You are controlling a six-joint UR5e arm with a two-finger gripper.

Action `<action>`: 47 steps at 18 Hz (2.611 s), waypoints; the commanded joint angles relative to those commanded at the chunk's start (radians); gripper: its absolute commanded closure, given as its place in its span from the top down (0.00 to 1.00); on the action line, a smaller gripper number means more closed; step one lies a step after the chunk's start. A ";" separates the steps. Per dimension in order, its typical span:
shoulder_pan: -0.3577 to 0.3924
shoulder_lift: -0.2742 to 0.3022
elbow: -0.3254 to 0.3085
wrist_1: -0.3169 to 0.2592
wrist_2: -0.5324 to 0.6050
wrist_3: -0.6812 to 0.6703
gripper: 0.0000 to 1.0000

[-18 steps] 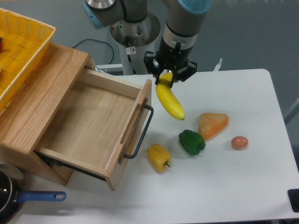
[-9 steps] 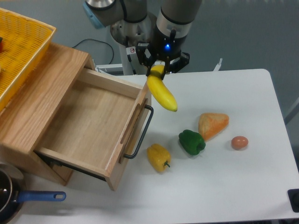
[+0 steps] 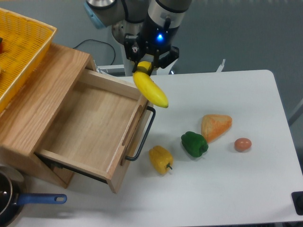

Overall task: Place the banana in the top drawer
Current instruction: 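Carry the banana over the open wooden drawer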

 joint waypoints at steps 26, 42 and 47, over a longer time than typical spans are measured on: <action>-0.225 -0.100 -0.003 0.166 0.064 -0.150 0.41; -0.292 -0.113 -0.044 0.166 0.153 -0.172 0.41; -0.314 -0.135 -0.040 0.169 0.152 -0.207 0.41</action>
